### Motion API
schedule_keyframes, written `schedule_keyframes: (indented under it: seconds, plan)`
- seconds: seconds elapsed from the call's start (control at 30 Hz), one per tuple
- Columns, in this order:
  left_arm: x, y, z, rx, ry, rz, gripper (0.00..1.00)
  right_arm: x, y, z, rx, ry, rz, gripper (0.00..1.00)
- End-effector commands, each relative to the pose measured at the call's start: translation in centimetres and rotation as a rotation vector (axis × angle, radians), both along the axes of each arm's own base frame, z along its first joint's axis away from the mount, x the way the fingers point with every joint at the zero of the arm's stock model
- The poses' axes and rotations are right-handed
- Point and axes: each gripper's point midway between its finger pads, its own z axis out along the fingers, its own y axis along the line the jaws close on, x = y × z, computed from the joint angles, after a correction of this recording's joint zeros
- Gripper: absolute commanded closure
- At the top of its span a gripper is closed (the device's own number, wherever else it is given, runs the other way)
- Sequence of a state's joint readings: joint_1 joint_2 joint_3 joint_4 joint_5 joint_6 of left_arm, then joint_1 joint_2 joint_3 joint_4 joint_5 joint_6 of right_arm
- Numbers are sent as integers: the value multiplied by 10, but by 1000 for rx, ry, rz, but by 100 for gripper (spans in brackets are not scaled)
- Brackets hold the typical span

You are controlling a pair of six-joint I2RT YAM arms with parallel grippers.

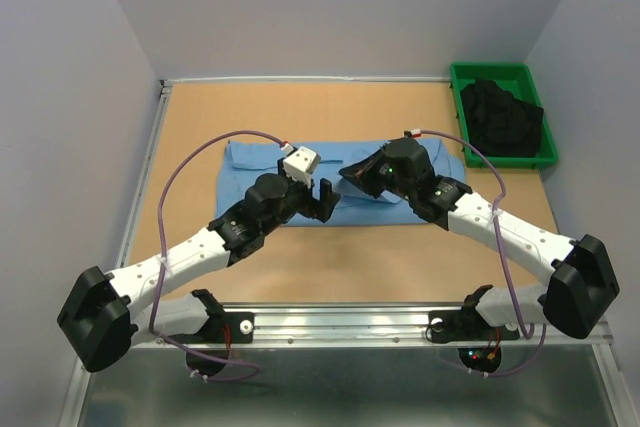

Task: Fold and stack the long sleeve shirts
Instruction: Fold the shirt

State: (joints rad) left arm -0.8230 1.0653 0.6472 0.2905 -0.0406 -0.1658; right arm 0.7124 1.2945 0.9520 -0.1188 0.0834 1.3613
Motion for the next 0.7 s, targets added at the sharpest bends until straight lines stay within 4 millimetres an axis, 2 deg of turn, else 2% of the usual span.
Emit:
schedule_keyframes:
  seconds: [0.0, 0.1, 0.17, 0.2, 0.27, 0.3, 0.33, 0.37, 0.47, 0.5, 0.53, 0.6, 0.63, 0.67]
  plan:
    - [8, -9, 10, -33, -41, 3, 14, 2, 1, 28, 101, -64, -9, 99]
    - [12, -9, 14, -41, -53, 24, 24, 3, 1, 29, 102, -70, -6, 100]
    - [16, -5, 18, -33, -70, 52, 38, 3, 2, 28, 94, -78, 0, 99]
    - [21, 4, 22, -27, -89, 99, 60, 4, 1, 27, 86, -82, 2, 100]
    - [26, 15, 33, 11, -144, 136, 81, 4, 0, 28, 55, -110, 20, 99]
    - [27, 24, 45, 14, -182, 172, 100, 5, -1, 31, 44, -129, 22, 95]
    - [29, 32, 52, 36, -209, 193, 100, 5, -3, 33, 31, -146, 22, 91]
    - [31, 45, 64, 84, -256, 231, 100, 6, -6, 34, 1, -174, 26, 78]
    - [32, 65, 79, 204, -327, 266, 100, 7, -14, 45, -63, -260, 46, 59]
    - [34, 74, 82, 237, -342, 296, 100, 7, -15, 50, -81, -286, 57, 49]
    - [33, 78, 84, 263, -352, 303, 100, 6, -17, 60, -91, -324, 62, 45]
    - [31, 86, 90, 333, -397, 288, 100, 4, -21, 68, -159, -398, 96, 37]
    - [29, 86, 92, 349, -412, 271, 100, 3, -25, 78, -174, -435, 96, 36]
    - [25, 88, 95, 358, -426, 253, 100, 3, -29, 80, -221, -471, 105, 35]
